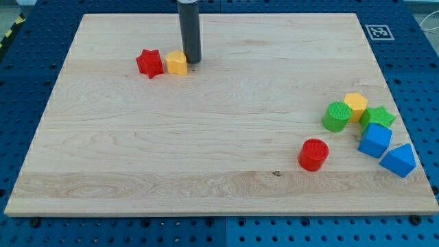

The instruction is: Point at the green star

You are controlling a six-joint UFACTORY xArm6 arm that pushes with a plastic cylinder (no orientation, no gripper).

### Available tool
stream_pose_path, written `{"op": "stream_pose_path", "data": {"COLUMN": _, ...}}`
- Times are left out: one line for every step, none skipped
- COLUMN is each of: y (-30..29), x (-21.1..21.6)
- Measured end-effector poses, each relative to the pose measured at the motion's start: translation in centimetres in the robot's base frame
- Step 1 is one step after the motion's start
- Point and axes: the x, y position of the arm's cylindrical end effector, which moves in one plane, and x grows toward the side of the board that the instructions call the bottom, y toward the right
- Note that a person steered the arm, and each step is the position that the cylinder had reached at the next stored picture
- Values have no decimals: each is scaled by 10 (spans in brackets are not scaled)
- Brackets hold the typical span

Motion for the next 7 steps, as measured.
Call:
{"op": "stream_pose_path", "data": {"y": 0, "x": 0}}
{"op": "stream_pose_path", "data": {"y": 2, "x": 0}}
{"op": "stream_pose_path", "data": {"y": 11, "x": -9}}
{"op": "stream_pose_path", "data": {"y": 59, "x": -35}}
{"op": "stream_pose_path", "data": {"y": 135, "x": -28}}
{"op": "stream_pose_path", "data": {"y": 219, "x": 15}}
{"op": "stream_pose_path", "data": {"y": 288, "x": 49}}
